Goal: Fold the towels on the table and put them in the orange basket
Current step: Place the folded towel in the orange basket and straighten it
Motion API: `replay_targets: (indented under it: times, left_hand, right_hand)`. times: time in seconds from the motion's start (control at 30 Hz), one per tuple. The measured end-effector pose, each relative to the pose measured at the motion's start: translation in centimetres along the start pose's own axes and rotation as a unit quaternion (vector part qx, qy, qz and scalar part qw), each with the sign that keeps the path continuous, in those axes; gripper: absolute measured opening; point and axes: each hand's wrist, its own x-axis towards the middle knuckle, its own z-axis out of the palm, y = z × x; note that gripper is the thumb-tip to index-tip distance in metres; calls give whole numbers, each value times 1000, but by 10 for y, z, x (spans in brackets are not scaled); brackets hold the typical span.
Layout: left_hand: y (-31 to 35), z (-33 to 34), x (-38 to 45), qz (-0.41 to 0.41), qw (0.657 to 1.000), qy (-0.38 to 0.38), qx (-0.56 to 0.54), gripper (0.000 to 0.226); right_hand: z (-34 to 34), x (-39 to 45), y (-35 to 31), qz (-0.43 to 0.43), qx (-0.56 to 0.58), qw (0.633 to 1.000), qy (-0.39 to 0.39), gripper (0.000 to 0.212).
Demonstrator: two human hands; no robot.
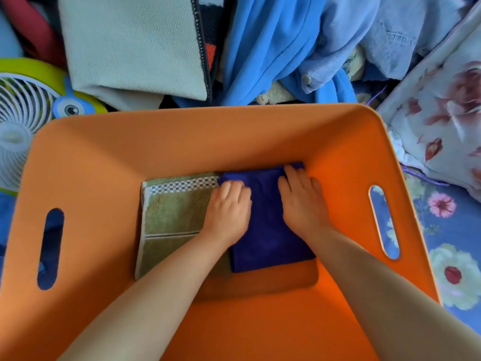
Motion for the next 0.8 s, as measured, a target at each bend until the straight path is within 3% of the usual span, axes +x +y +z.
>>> replay_targets:
  times: [0.1,0.17,0.3,0.53,0.8]
  left_hand:
    - [-1,10,-4,-17,977,-209,39,66]
    - [-7,18,-5,-50,961,-267,43,73]
    - [-9,25,-5,-64,956,-278,64,75]
    - [2,-2,10,-105,937,-330,51,68]
    - [38,-110,12,-108,964,-226,84,33]
  right_hand:
    - [16,1,11,-11,-16,998,-63,51]
    - [23,6,10,25,6,994,-102,55]
    - [30,14,7,63,61,985,-145,57]
    - [3,5,3,57,65,984,-157,54]
    - [-95,-52,-2,0,93,995,-33,45]
